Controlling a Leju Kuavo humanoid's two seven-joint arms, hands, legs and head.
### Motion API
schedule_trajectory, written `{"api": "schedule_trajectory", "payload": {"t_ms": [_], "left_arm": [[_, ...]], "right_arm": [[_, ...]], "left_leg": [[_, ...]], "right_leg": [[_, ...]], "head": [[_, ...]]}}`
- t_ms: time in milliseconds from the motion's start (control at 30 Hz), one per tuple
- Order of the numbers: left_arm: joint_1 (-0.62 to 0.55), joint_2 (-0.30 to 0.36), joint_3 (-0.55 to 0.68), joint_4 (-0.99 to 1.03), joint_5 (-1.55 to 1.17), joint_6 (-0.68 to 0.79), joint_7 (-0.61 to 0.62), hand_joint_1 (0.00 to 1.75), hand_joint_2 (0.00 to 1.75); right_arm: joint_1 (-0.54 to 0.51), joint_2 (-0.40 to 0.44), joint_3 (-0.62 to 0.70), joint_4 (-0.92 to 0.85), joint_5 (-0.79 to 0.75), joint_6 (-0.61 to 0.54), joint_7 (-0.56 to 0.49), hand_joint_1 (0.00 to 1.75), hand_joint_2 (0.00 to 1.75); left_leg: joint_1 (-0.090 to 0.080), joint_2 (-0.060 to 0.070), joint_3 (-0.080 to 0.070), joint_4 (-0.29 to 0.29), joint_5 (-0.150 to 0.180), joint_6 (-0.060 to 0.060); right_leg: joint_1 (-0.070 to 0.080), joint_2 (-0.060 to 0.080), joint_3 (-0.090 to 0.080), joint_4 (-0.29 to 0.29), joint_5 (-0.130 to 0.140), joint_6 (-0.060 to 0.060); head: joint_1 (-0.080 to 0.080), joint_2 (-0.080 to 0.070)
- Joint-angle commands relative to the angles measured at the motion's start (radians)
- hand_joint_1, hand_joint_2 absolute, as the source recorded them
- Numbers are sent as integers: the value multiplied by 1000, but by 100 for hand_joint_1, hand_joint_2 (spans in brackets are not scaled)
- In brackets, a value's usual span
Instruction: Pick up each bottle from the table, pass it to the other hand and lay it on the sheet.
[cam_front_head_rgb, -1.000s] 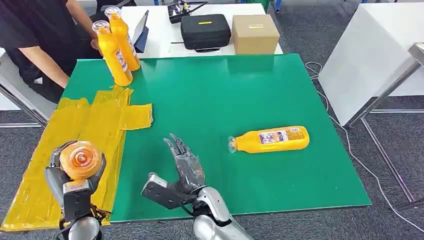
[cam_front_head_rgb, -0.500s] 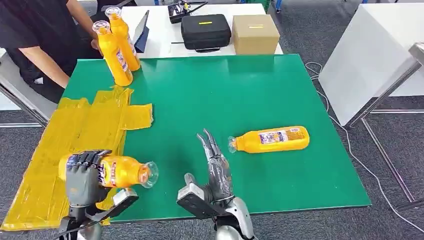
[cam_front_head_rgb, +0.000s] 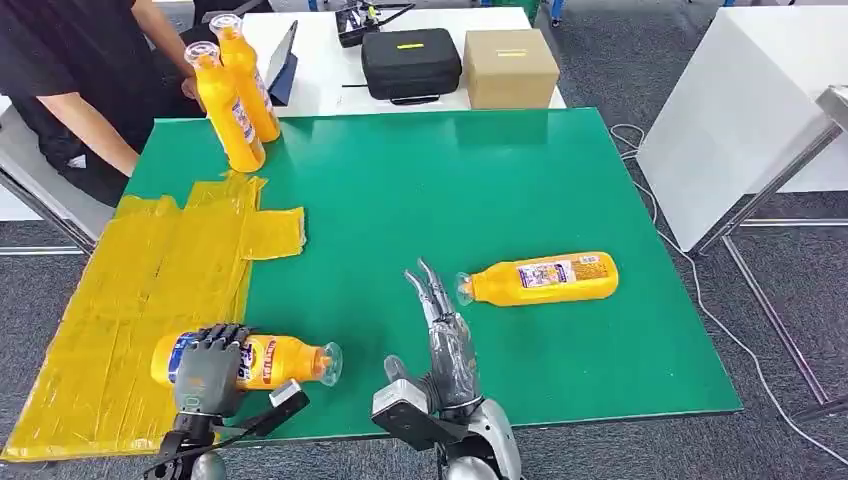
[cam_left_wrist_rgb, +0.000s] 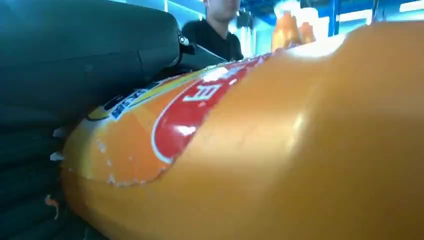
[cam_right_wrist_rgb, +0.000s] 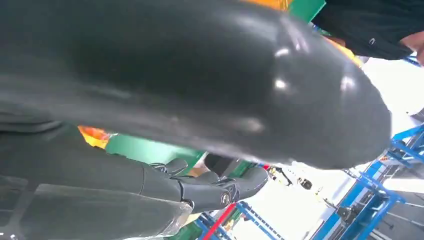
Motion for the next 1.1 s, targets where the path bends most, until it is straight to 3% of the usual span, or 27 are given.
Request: {"api": "schedule_trajectory", "payload": {"t_ms": [33,67,133,167,533,667,767,800,900,967,1000,1100], "left_arm": [[-125,150,-286,336,17,0,207,14,175],[-161,162,-286,405,20,0,204,0,0],[-218,166,-294,554,-9,0,301,0,0],[-235,169,-279,589,10,0,293,0,0],[-232,177,-265,571,25,0,276,0,0],[-194,165,-168,484,74,0,194,0,0],[-153,100,-15,326,160,0,31,0,0],[-148,69,51,287,213,0,-46,0,0],[-148,69,51,287,213,0,-46,0,0],[-167,-3,206,262,333,0,-253,0,0],[-167,-18,134,227,549,0,-322,0,0],[-97,42,-170,17,984,-11,-283,0,0]], "right_arm": [[-20,-43,34,-15,-20,23,-5,0,0],[-25,-46,36,-11,-23,35,-7,0,0],[-28,-45,36,-20,-24,29,-11,0,0],[-26,-52,37,-25,-24,27,-11,0,0],[-21,-63,39,-21,-24,23,-12,0,0],[-26,-58,46,-4,-25,15,-12,0,0],[-12,-55,36,-19,-6,20,5,0,0],[-7,-53,31,-24,2,21,7,0,0],[-7,-53,31,-24,2,21,7,0,0],[1,-44,18,-31,17,23,12,0,0],[3,-36,7,-36,25,27,13,0,0],[6,-20,-21,-52,46,39,21,0,0]], "left_leg": [[0,-2,4,-2,0,-2],[0,-1,6,-2,-1,-3],[0,-1,5,-2,0,-2],[-1,-2,6,-2,0,-1],[0,-6,16,-3,-2,-4],[-1,-5,22,-3,-3,-5],[0,-2,20,-3,-2,-6],[0,-7,22,-2,-3,-4],[0,-6,22,-2,-3,-4],[1,-8,20,-1,-3,-4],[1,-9,19,-1,-2,-4],[0,-9,16,-1,-2,-4]], "right_leg": [[0,-3,5,-2,-1,0],[-1,-2,7,-2,-1,0],[0,-1,6,-2,0,0],[-1,-2,7,-1,0,0],[-1,-5,8,-1,-4,-2],[0,-4,15,-2,-4,-2],[0,-1,12,-2,-3,-2],[0,-6,15,-1,-5,-2],[1,-6,14,-1,-5,-2],[1,-7,12,-1,-5,-2],[1,-8,12,-1,-6,-2],[0,-8,9,0,-6,-1]], "head": [[-1,0],[0,0],[-1,0],[-1,0],[-1,0],[0,0],[-1,0],[-1,0],[-1,0],[0,0],[0,0],[0,0]]}}
